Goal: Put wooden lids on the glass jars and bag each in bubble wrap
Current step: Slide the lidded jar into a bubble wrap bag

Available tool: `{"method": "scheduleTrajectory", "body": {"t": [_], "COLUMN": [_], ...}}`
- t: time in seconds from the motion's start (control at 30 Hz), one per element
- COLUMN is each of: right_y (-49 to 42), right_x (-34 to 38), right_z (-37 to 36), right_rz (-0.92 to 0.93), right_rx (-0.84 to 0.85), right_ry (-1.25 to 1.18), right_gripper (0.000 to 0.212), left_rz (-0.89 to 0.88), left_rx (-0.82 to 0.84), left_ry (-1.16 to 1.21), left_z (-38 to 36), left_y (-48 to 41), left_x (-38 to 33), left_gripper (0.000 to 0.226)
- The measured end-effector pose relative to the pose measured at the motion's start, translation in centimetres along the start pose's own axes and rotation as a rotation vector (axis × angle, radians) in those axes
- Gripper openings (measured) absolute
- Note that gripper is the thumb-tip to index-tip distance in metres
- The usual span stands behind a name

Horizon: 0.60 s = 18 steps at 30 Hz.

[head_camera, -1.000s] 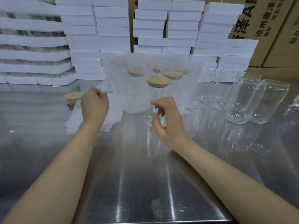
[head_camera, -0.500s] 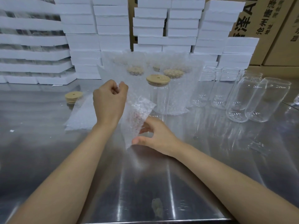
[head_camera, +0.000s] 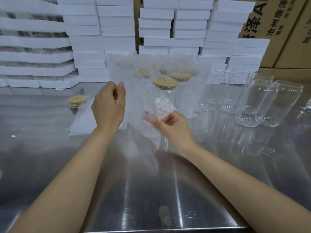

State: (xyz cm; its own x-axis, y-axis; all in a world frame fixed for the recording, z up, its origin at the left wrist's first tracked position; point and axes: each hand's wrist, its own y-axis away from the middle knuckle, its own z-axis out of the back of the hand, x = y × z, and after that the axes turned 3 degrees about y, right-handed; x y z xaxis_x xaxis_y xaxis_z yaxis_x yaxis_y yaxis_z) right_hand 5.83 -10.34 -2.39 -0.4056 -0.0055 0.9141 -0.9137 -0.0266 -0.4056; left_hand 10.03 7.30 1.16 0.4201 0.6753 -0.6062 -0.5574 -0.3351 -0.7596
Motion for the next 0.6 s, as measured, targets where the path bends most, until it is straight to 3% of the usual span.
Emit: {"method": "scheduleTrajectory", "body": {"t": [0.07,0.23,0.37,0.43,0.5,0.53,0.6], "right_y": [0.0,-0.3,-0.8,-1.0,-0.9,-0.9,-0.8], "right_x": [0.3,1.3,1.6,1.8,1.8,1.7,1.4], "right_z": [0.1,1.0,1.5,1.7,1.8,1.8,1.7], "right_rz": [0.002,-0.034,-0.011,0.052,0.131,0.161,0.21], "right_rx": [0.082,0.162,0.024,-0.053,-0.155,-0.213,-0.289], "right_ry": [-0.19,-0.449,-0.437,-0.398,-0.283,-0.221,-0.112], "right_gripper": [0.021,0.024,0.019,0.017,0.013,0.013,0.016], "left_rz": [0.06,0.408,0.441,0.5,0.651,0.705,0.621], "left_rx": [0.052,0.431,0.56,0.567,0.436,0.243,-0.353], "left_ry": [0.026,0.255,0.629,0.776,0.911,0.945,0.829], "left_z": [-0.4,-0.7,-0.4,0.3,1.2,1.7,3.2], "left_y": [0.0,0.0,-0.2,-0.6,-1.3,-1.9,-3.2], "left_x": [0.9,3.4,3.3,2.9,2.3,2.1,2.1], "left_gripper": [0.028,0.055,0.018,0.021,0.022,0.024,0.027]}}
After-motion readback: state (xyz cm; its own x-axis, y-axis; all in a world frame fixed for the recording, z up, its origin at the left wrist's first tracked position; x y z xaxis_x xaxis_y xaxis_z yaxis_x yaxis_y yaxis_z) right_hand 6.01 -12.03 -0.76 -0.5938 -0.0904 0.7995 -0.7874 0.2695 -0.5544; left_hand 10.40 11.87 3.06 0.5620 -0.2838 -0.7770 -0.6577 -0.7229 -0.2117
